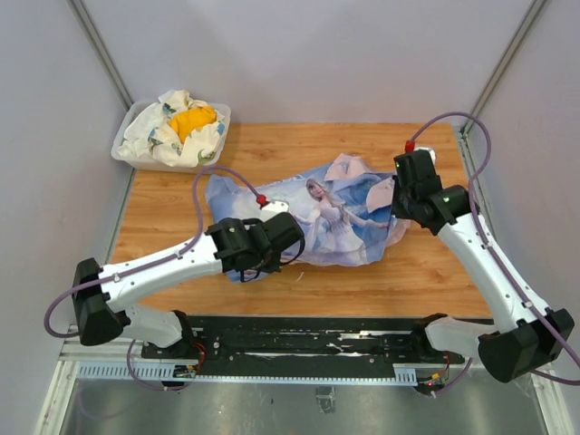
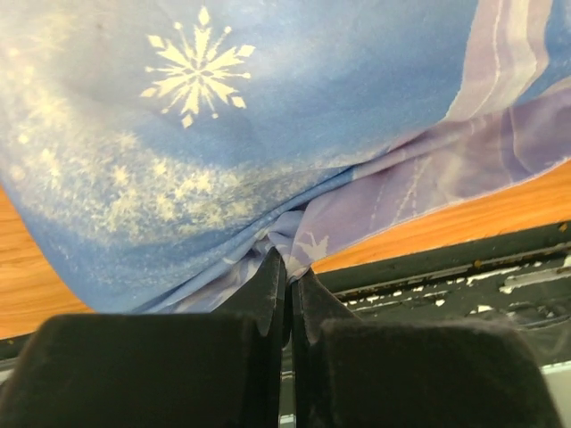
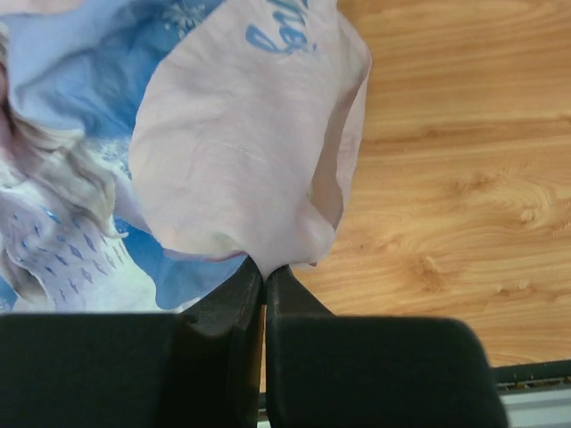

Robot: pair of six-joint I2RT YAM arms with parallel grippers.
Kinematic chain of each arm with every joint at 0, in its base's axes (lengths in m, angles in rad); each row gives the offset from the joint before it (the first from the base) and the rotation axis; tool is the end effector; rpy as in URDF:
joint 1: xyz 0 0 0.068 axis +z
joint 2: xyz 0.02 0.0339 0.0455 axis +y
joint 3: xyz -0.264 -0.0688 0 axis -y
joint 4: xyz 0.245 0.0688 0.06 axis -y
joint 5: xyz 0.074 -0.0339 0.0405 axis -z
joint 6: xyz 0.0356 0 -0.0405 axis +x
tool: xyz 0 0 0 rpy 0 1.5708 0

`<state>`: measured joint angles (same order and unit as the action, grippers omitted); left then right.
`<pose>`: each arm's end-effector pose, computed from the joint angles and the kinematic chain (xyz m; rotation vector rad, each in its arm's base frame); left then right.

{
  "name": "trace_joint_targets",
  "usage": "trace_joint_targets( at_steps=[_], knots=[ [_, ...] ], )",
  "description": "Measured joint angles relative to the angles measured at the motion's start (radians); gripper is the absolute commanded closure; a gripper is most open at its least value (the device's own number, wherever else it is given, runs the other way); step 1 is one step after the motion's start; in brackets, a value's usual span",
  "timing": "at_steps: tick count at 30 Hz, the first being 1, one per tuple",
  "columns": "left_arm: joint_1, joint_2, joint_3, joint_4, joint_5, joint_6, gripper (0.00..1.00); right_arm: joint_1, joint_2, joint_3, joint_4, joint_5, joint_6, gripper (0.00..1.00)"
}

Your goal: Put the pillow into the pillowcase

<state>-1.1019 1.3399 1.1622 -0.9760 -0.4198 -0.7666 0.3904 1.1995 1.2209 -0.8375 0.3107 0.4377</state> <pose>0.1279 -0.2205 0.2889 0.3134 2.5434 -0.1115 0.2277 0.0820 0.3461 0.2000 2.3290 0.0375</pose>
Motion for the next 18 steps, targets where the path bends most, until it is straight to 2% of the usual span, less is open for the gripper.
trace_joint_targets(
  at_steps=[14, 18],
  knots=[
    [0.189, -0.032, 0.281, -0.164, -0.05, 0.198, 1.0, -0.009, 0.003, 0.226, -0.013, -0.005, -0.004, 0.99],
    [0.262, 0.003, 0.443, -0.188, -0.063, 0.282, 1.0, -0.011, 0.037, 0.302, -0.015, -0.004, -0.016, 0.99]
  ],
)
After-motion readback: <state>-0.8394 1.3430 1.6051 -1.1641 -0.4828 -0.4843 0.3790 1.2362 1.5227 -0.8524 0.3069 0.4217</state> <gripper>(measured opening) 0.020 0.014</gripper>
